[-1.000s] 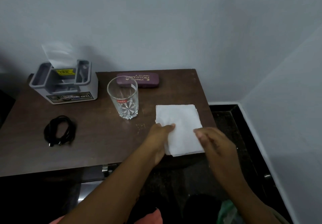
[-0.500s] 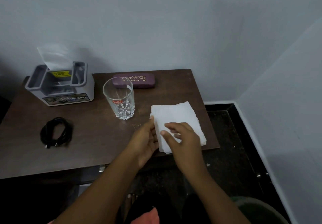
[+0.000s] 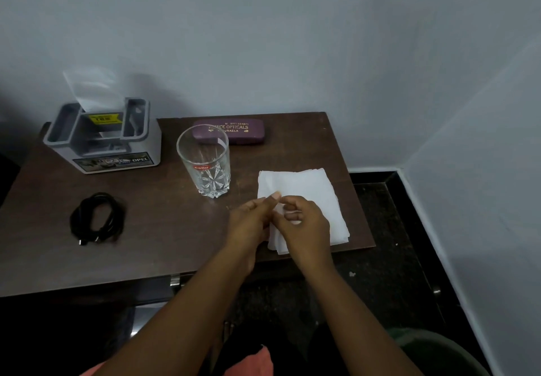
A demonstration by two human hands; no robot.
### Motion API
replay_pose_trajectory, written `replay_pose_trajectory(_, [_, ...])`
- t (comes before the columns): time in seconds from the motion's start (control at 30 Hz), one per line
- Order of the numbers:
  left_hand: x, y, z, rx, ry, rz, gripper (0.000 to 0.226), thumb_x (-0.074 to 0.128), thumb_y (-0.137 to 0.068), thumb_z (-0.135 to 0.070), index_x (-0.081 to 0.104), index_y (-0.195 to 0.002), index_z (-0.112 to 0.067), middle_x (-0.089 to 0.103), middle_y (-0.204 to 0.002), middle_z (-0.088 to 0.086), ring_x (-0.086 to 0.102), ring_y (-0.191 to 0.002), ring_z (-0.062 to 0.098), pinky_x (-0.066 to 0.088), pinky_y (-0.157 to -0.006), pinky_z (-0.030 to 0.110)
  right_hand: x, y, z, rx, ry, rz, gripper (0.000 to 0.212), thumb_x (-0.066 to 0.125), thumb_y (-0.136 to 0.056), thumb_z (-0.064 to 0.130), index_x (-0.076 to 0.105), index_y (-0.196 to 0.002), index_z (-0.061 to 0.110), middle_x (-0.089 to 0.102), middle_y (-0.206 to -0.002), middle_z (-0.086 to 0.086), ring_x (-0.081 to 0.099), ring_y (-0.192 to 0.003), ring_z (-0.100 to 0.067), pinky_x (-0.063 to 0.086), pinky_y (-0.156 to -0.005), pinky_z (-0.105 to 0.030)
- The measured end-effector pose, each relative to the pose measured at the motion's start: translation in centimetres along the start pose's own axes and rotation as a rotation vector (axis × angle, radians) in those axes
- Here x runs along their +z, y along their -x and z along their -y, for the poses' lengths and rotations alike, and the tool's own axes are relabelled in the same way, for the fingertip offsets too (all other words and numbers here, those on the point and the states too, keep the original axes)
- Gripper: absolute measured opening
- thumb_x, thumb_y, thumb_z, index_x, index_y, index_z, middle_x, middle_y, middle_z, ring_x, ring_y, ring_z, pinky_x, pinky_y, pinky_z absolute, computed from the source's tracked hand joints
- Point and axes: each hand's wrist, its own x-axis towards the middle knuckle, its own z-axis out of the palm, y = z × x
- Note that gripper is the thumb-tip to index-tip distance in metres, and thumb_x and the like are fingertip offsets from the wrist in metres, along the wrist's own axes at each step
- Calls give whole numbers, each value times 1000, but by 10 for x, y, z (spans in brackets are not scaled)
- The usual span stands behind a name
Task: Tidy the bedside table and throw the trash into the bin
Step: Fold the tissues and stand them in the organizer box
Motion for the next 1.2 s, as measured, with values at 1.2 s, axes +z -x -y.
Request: replay_pose_trajectory(1.2, [9, -36, -26, 366, -830, -318, 25, 49, -94, -24, 69, -95, -8, 64, -83, 6, 51, -73, 16, 33, -65, 24, -92, 11, 27, 165, -244, -208, 24, 56, -89, 12, 59, -68, 24, 62, -74, 3, 58, -70, -16, 54, -75, -44])
